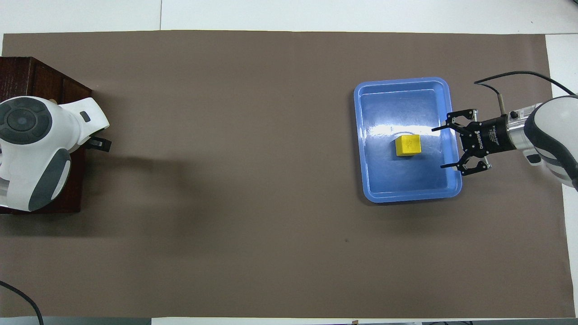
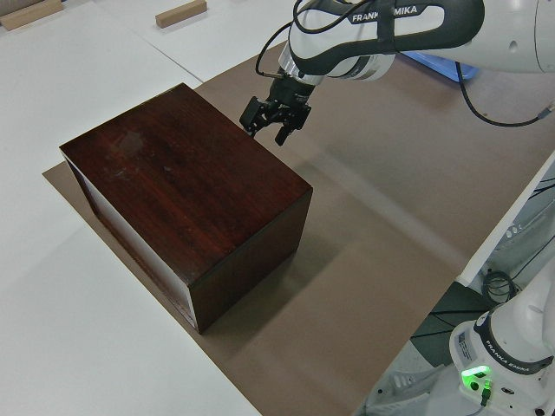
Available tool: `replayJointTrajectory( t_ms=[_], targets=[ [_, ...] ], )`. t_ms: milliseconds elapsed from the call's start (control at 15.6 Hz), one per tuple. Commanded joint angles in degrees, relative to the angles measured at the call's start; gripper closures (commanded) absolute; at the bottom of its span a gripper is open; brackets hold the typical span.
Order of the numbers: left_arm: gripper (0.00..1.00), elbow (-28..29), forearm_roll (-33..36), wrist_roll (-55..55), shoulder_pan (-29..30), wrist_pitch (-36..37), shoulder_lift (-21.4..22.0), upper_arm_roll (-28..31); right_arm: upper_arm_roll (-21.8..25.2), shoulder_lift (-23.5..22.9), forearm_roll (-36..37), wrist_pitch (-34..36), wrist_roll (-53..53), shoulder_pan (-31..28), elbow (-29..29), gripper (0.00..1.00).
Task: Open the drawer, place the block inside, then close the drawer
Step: 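Pull the drawer open with the left gripper while the right gripper reaches the block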
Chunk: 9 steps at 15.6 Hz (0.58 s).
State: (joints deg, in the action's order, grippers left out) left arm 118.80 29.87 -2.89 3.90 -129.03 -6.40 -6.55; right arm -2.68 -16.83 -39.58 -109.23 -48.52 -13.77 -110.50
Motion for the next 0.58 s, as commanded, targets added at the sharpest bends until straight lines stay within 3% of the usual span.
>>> replayJointTrajectory(
  t_ms=[0, 514],
  targets=[
    [0.0, 3.81, 0.71, -0.54, 0.24, -2.63, 2.36, -0.3, -0.57, -3.2, -4.71, 1.3, -0.96, -0.82, 2.3, 0.0],
    [0.0, 1.88, -7.46, -8.27, -12.32, -1.93, 1.74, -0.83, -0.66, -6.02, -6.38, -0.72, -0.52, 0.67, 1.95, 0.0]
  ],
)
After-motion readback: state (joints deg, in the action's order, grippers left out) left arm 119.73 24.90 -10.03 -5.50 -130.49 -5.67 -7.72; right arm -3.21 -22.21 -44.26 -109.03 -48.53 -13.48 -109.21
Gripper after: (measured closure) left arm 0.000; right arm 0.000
